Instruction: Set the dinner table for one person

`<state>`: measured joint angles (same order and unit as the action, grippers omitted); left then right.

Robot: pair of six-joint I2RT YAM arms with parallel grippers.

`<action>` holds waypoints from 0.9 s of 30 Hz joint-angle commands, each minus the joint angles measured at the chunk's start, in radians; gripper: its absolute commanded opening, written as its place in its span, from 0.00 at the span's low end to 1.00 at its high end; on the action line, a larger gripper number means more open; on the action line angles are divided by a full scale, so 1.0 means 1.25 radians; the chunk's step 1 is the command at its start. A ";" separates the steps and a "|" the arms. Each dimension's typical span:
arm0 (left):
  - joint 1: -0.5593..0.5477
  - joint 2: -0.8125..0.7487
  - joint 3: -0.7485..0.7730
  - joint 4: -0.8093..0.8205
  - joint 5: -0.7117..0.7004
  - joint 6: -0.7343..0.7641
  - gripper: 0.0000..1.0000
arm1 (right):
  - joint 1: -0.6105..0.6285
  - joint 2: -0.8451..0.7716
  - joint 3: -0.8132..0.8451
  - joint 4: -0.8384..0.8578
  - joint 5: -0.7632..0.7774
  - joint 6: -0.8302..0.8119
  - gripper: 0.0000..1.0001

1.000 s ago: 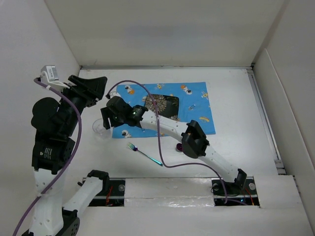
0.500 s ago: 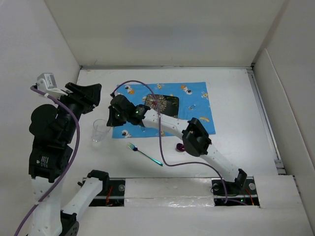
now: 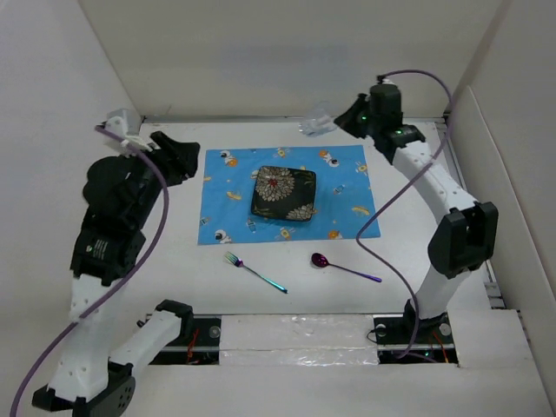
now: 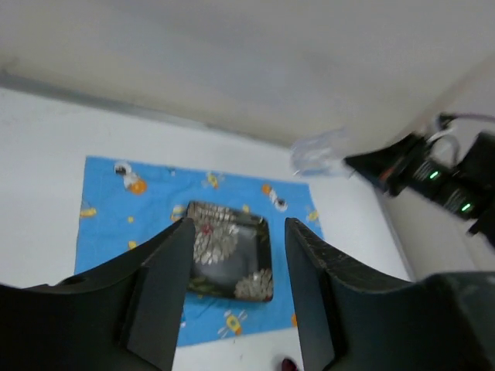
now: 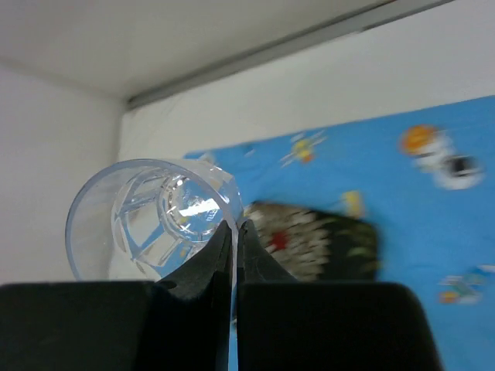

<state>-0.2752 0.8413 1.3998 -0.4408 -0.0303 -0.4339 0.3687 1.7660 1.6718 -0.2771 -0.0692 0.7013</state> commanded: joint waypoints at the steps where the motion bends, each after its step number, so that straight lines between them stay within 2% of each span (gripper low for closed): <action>1: -0.004 0.051 -0.078 0.043 0.100 0.047 0.48 | -0.081 -0.007 -0.044 -0.068 0.000 -0.075 0.00; 4: -0.004 0.085 -0.150 0.042 0.088 0.082 0.51 | -0.150 0.035 -0.012 -0.122 0.003 -0.109 0.00; 8: -0.004 0.151 -0.163 0.016 0.070 0.114 0.54 | -0.184 0.149 0.126 -0.193 0.033 -0.140 0.00; 11: -0.004 0.183 -0.161 0.015 0.079 0.114 0.48 | -0.193 0.207 0.217 -0.253 0.050 -0.146 0.00; 15: -0.004 0.197 -0.181 0.007 0.072 0.107 0.07 | -0.200 0.271 0.260 -0.283 0.096 -0.145 0.00; 16: -0.004 0.196 -0.181 0.005 0.072 0.108 0.02 | -0.200 0.273 0.262 -0.281 0.096 -0.146 0.00; 26: -0.004 0.226 -0.188 -0.025 0.043 0.129 0.00 | -0.183 0.337 0.330 -0.328 0.231 -0.177 0.00; 27: -0.004 0.239 -0.185 -0.035 0.044 0.129 0.05 | -0.176 0.342 0.333 -0.330 0.233 -0.179 0.00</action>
<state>-0.2756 1.1305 1.1534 -0.4812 0.0284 -0.2886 0.1337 2.1811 2.0289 -0.6960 0.1555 0.5030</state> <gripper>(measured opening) 0.033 0.036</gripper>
